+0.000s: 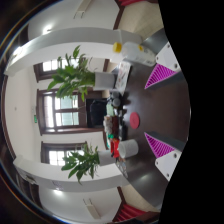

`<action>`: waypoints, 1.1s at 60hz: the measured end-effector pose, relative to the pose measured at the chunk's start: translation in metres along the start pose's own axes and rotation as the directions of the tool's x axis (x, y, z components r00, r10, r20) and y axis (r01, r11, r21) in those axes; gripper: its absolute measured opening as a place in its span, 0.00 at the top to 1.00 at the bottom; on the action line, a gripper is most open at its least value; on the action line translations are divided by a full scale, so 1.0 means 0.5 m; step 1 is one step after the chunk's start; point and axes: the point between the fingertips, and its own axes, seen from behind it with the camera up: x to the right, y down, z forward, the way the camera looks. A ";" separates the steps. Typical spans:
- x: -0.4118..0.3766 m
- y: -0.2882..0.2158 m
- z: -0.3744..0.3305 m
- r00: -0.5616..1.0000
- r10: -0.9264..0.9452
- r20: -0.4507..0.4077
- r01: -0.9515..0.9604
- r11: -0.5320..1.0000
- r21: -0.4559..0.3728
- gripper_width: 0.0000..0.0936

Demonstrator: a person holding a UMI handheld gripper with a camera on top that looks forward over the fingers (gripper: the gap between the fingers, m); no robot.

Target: Pour water

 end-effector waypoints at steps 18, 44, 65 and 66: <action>0.382 0.055 0.022 0.977 0.039 -0.208 -0.029 0.998 0.049 0.11; 0.456 -0.024 0.199 0.986 0.038 -0.164 -0.010 0.986 0.165 0.20; 0.448 -0.017 0.213 0.982 -0.001 -0.188 0.027 0.990 0.138 0.55; 0.448 -0.017 0.213 0.982 -0.001 -0.189 0.027 0.990 0.136 0.55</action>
